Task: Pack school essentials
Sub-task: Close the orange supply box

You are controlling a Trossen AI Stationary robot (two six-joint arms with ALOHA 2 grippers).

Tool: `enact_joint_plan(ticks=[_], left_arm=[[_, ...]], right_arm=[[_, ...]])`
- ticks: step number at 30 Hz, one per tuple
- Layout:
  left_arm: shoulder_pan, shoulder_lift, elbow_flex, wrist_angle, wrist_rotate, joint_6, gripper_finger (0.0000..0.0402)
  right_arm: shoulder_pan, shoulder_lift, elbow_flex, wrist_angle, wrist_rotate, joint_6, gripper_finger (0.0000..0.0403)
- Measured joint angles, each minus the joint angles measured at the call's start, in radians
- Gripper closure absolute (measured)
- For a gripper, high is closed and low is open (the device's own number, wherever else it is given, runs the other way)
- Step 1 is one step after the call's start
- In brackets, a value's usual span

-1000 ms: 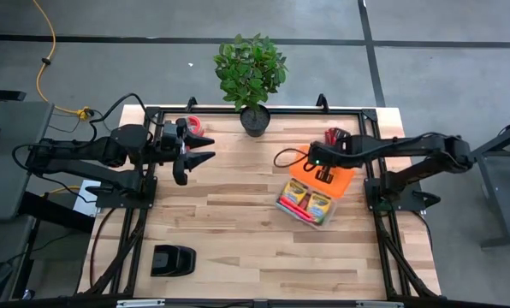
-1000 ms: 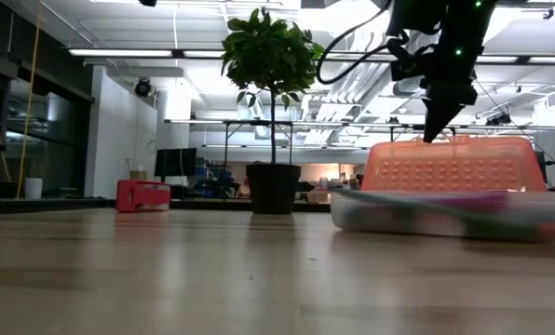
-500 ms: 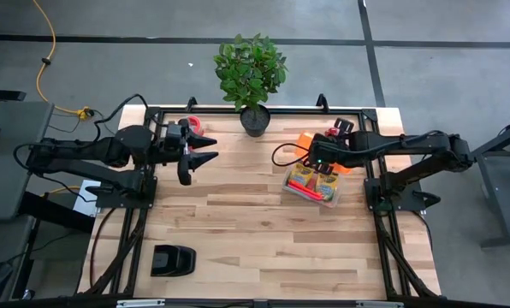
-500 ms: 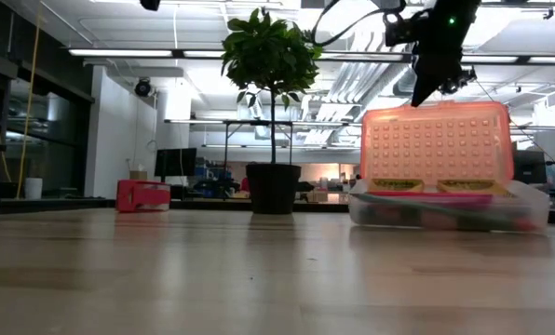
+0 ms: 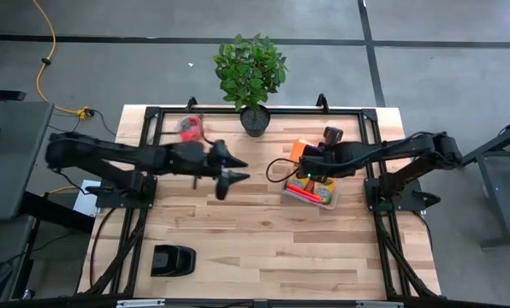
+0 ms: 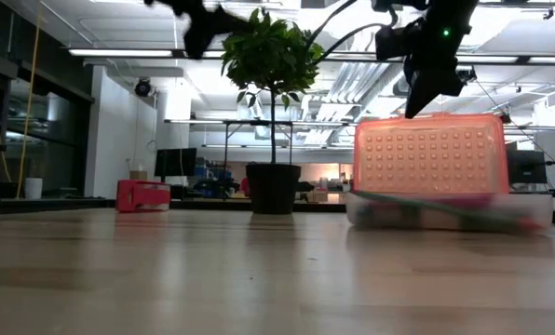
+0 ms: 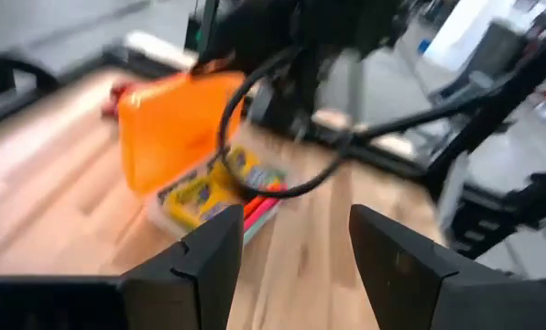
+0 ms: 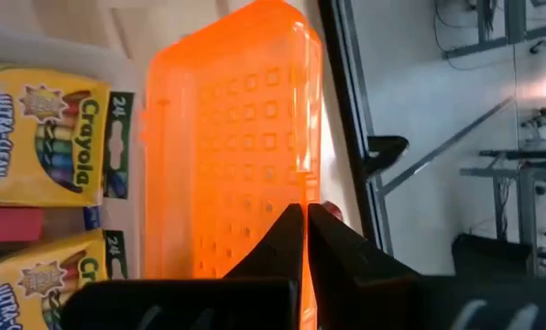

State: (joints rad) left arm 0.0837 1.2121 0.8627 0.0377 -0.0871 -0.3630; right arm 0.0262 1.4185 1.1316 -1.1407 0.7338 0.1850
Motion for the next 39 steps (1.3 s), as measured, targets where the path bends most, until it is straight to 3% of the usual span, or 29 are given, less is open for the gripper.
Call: enact_joint_plan(ticks=[6,11,17,21,26,31,39], left_arm=[[-0.001,0.247,0.000,0.043,0.000,0.015,0.0213],[-0.006,0.481,0.003,0.204,-0.005,0.003,0.0223],[-0.011,0.714,0.071,0.390,0.042,-0.072,0.0279],[-0.033,0.828,0.144,0.406,0.101,-0.087,0.0337],[-0.061,0.878,0.187,0.408,0.102,-0.134,0.0396],[-0.071,0.878,0.187,0.422,-0.037,-0.213,0.0399],[-0.063,0.878,0.188,0.460,-0.054,-0.272,0.0401]], right_arm=[[0.031,0.000,0.000,0.004,-0.001,0.077,0.0403],[0.042,-0.001,0.000,0.007,-0.004,0.126,0.0403],[0.042,-0.001,0.000,0.014,-0.005,0.154,0.0403],[0.042,-0.001,0.000,0.017,-0.009,0.154,0.0403],[0.042,-0.001,-0.001,0.017,-0.010,0.152,0.0403],[0.042,-0.001,-0.001,0.030,-0.012,0.155,0.0403],[0.042,-0.001,0.000,0.074,-0.040,0.152,0.0403]])
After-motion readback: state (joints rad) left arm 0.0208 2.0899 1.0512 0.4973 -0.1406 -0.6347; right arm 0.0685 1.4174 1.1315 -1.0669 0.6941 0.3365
